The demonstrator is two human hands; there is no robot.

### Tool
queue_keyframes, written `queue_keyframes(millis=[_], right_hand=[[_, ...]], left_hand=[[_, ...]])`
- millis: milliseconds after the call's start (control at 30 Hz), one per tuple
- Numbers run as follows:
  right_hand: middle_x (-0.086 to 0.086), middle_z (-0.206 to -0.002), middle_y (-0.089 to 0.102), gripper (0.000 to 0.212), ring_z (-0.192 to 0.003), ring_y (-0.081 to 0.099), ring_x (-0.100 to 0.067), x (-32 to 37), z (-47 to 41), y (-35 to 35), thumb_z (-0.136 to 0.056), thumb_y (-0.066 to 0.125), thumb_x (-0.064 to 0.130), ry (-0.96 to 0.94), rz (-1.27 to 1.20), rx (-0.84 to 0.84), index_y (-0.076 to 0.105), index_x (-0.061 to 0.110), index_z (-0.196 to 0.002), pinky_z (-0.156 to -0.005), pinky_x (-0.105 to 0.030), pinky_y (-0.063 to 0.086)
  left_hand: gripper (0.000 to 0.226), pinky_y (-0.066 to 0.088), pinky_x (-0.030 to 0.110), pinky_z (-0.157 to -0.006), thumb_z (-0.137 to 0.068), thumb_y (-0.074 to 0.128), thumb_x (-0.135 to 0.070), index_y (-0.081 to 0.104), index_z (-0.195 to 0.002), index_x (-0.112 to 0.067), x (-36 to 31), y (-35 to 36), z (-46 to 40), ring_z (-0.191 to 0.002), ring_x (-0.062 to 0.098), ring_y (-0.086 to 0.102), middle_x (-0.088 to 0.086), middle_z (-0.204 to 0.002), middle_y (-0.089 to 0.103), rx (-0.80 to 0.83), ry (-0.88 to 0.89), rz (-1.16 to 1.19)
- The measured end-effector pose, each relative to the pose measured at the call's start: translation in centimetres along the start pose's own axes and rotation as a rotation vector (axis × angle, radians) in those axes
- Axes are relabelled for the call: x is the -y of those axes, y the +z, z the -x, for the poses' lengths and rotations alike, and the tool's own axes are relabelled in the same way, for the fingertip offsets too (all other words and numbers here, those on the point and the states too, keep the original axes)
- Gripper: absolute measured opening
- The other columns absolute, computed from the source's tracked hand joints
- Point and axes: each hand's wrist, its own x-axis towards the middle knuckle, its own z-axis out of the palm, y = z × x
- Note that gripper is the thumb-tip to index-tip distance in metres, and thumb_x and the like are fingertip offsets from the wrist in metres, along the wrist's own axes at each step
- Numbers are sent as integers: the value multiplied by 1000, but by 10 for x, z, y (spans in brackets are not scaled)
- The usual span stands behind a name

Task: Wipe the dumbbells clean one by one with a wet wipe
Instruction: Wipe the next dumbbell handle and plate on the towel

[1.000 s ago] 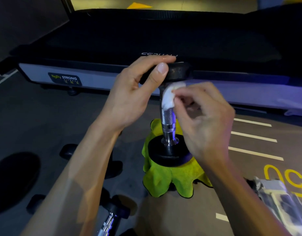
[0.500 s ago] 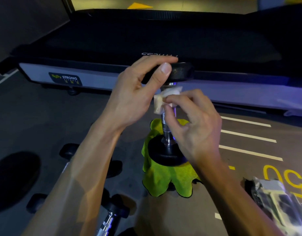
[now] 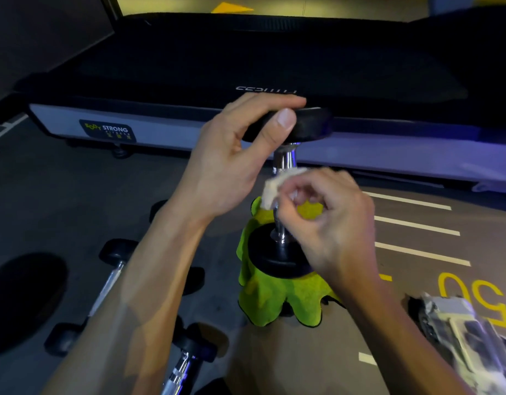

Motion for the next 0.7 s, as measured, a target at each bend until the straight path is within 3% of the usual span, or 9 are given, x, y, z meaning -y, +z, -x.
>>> queue_keyframes(millis=[100,200,300,400,533,633,700], right_hand=[[27,-77,64,12,-84,54,-3,-7,25,-5,-73,77,20,105,-8,101,69,28,-71,-72,-15,37],[17,-79,67,13,-89,54,-9,-13,33,-11,-73,80,22,230,38,181,69,30,-70,-70,-13,41],[14,-77,65,13,-90,52,-10,-10,31,-14,-72,81,27,238,83,257,69,32,-70,-73,-13,41],[17,-83,61,18,-89,49,-11,-8,29,-9,-74,82,40,231,120,239,67,31,-70,-74,-12,38],[14,-79,60,27,-86,51,-12,-8,32,-2,-76,86,35,254,168,187,62,29,-66,-71,-12,38],[14,-77,64,28,-85,57,-9,-15,29,-9,-76,89,27,318,41,231,64,28,-63,-70,-12,38],[15,-77,67,22,-74,61,-5,-19,27,-16,-78,89,22,397,-124,247,70,23,-66,-65,-11,37]], left_hand=[[25,48,41,-112,-109,53,-33,68,-129,-27,4,-2,-1,-127,14,64,-8,-125,69,-28,-8,7],[27,49,48,-111,-109,52,-33,67,-130,-26,6,-4,1,-127,17,64,-5,-127,69,-24,-17,13],[27,49,49,-111,-110,53,-30,68,-131,-23,5,-3,4,-127,21,64,-2,-127,70,-20,-3,25],[27,49,49,-110,-110,53,-30,69,-130,-23,5,-1,3,-126,22,64,-1,-126,70,-43,2,18],[26,49,49,-110,-110,53,-30,69,-130,-24,4,1,3,-126,20,64,-4,-125,69,-33,-8,6],[26,49,49,-111,-110,54,-30,68,-130,-24,4,0,3,-127,20,64,-3,-127,69,-19,3,6],[27,49,52,-111,-109,53,-30,68,-131,-23,5,-1,3,-127,22,64,0,-128,69,-11,4,18]])
